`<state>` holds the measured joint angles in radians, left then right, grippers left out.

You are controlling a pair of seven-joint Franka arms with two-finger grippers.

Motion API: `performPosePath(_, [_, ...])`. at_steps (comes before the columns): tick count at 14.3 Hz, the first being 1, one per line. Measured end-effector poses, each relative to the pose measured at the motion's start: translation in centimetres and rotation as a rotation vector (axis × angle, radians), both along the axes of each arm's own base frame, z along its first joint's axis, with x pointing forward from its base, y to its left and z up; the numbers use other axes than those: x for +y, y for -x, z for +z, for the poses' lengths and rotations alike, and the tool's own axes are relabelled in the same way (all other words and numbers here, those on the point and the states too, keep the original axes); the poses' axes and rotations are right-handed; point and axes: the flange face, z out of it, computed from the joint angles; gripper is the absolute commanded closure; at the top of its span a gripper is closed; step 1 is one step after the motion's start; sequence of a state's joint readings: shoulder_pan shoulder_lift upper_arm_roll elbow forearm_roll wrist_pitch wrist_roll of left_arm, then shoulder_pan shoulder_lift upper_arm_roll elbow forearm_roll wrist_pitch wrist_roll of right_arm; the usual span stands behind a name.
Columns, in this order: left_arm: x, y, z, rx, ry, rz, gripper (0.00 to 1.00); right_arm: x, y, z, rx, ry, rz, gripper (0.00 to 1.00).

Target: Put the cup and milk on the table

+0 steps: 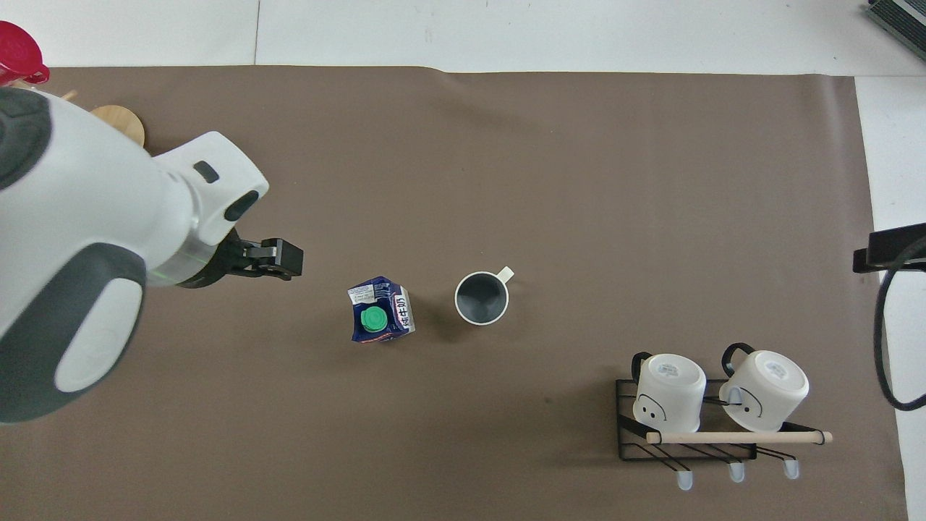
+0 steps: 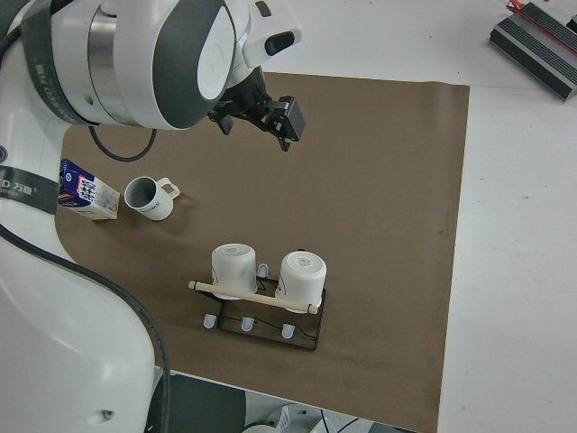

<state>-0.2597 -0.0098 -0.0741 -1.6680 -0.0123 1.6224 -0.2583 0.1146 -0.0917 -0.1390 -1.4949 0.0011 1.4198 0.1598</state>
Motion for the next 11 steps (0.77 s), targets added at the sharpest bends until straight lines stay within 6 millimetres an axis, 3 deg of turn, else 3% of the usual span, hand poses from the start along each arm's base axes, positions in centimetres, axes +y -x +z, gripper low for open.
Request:
performPosePath(3, [6.3, -0.9, 1.9, -0.003, 0.005, -0.03, 0.0, 0.0, 0.0, 0.0, 0.0, 0.0, 0.0, 0.0])
performPosePath(5, [9.3, -1.0, 3.7, -0.005, 0.007, -0.039, 0.0, 0.0, 0.0, 0.0, 0.0, 0.0, 0.0, 0.0])
performPosePath(8, [11.9, -0.9, 5.3, -0.008, 0.009, -0.056, 0.0, 0.0, 0.0, 0.0, 0.0, 0.0, 0.0, 0.0])
performPosePath(11, [12.6, -0.8, 5.3, 0.004, 0.009, -0.06, 0.0, 0.0, 0.0, 0.0, 0.0, 0.0, 0.0, 0.0])
